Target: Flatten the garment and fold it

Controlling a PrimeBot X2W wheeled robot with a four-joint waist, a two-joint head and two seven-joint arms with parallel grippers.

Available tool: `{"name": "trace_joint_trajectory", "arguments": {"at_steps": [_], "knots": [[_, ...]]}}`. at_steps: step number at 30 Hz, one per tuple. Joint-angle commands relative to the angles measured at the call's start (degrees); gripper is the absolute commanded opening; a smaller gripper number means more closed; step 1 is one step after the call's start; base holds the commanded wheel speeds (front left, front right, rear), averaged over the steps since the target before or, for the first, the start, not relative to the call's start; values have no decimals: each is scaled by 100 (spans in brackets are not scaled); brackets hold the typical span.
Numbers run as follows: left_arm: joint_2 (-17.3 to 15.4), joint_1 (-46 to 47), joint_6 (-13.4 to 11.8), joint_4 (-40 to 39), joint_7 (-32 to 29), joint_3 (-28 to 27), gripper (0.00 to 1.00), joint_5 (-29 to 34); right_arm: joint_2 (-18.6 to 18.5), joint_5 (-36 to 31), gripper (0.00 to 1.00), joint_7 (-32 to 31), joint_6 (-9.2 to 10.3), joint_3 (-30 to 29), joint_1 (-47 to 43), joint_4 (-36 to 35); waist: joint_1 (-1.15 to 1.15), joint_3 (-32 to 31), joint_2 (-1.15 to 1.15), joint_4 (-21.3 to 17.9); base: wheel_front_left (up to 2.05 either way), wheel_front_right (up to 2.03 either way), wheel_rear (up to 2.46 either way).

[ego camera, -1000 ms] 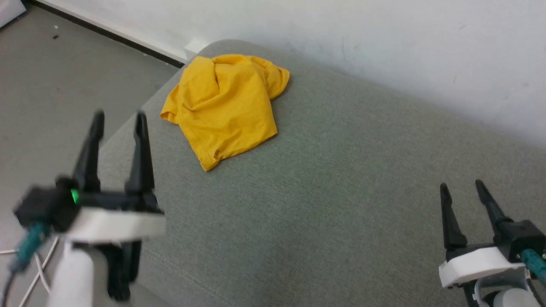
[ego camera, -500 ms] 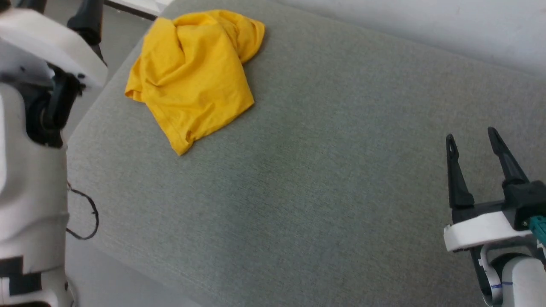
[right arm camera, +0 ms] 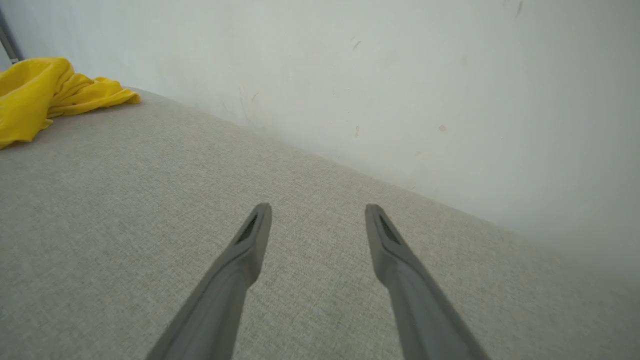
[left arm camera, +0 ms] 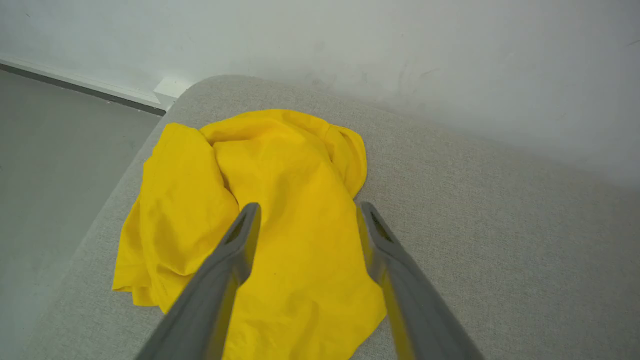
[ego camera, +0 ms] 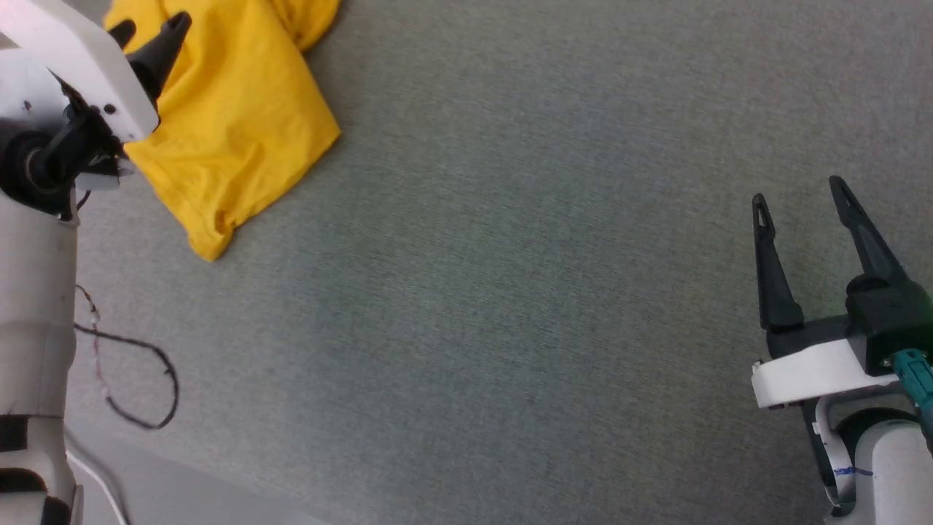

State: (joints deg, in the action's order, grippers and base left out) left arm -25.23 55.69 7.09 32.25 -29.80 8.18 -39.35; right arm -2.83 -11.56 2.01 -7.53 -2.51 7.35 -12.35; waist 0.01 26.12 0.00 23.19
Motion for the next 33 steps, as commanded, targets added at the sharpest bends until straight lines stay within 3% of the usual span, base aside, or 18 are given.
{"name": "trace_joint_trajectory", "arguments": {"at_steps": [1,7,16,17,18,33], "knots": [[-47,88,38,98,-96,17,100,-120,-5,-57,100,-35,4,22,84,-95,-1,378,0,-370,0,0,0],[-12,89,39,747,-592,-118,100,-626,-5,-158,100,-177,4,78,69,-372,-1,589,0,-617,0,0,0],[-150,-16,-37,1324,-698,42,100,-499,-5,-222,100,-356,4,77,-49,-785,-1,668,0,-951,0,0,0],[-187,-23,-36,1360,-672,100,61,-425,-5,-224,100,-372,4,79,-59,-816,-1,665,0,-973,0,0,0],[-237,-26,-37,1394,-605,150,1,-339,-5,-225,100,-387,4,83,-64,-844,-1,662,0,-998,0,0,0],[-635,221,5,1568,594,384,0,140,-5,44,100,-209,4,22,-22,-658,-1,144,0,-1025,0,0,0]]}}
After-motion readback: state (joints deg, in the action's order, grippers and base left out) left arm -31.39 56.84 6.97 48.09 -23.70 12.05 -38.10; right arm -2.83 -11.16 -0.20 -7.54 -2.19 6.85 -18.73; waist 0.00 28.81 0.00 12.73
